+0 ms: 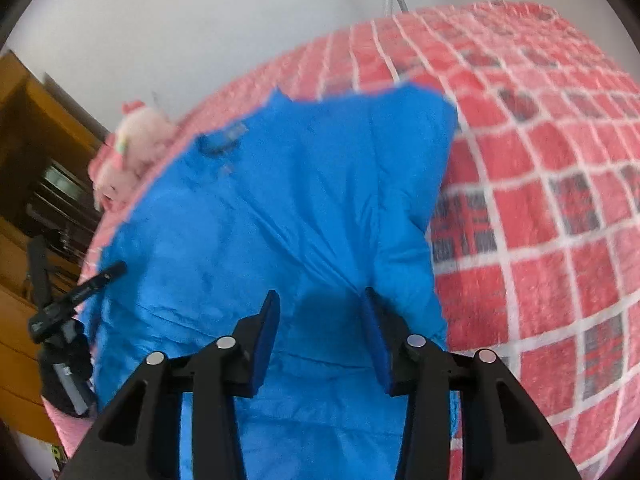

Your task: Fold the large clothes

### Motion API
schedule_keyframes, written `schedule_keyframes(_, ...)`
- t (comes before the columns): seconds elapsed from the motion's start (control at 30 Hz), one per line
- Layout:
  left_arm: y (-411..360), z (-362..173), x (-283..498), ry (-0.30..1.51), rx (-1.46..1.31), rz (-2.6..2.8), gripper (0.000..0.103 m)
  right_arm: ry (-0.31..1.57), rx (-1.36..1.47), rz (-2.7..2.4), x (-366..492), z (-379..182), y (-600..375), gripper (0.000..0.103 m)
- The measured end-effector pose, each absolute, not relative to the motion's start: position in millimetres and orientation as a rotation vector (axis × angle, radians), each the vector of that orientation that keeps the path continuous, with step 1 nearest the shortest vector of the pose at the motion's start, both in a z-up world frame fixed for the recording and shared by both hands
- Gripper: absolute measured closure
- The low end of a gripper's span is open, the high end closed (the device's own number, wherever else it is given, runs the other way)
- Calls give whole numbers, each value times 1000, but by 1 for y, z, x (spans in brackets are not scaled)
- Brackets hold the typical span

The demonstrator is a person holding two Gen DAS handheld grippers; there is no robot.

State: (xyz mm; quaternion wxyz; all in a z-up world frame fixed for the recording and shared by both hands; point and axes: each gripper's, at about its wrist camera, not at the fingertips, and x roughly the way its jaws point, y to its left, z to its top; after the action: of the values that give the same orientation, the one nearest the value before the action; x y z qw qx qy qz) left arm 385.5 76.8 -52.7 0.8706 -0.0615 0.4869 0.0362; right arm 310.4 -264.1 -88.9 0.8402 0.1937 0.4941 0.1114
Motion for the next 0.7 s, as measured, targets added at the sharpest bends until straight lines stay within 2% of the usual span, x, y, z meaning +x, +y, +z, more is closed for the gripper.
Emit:
schedule_keyframes(0.07,76,-61,388,1030,-121,77,58,1047,368,224,311,-92,-258,61)
schedule_keyframes(0.17,86,-57,385,1041,-177,68,56,1046,351,216,310,-91,-255,61)
schedule_keyframes(0.3,104,-19,364,950,-270,127,52,1001,380,234,299,-63,-258,58)
schedule_keyframes(0.37,96,0,353,878,-245,137,40,960,372,271,293,-41,-248,57)
schedule_keyframes(0.43,78,9,346,858,-243,58,37,958,369,294,294,-27,-236,54)
schedule_keyframes(0.53,48,-2,349,906,-219,-82,37,986,312,309,302,-20,-203,54)
schedule_keyframes(0.7,22,-50,368,1020,-110,-81,37,1044,190,253,313,-50,-170,54)
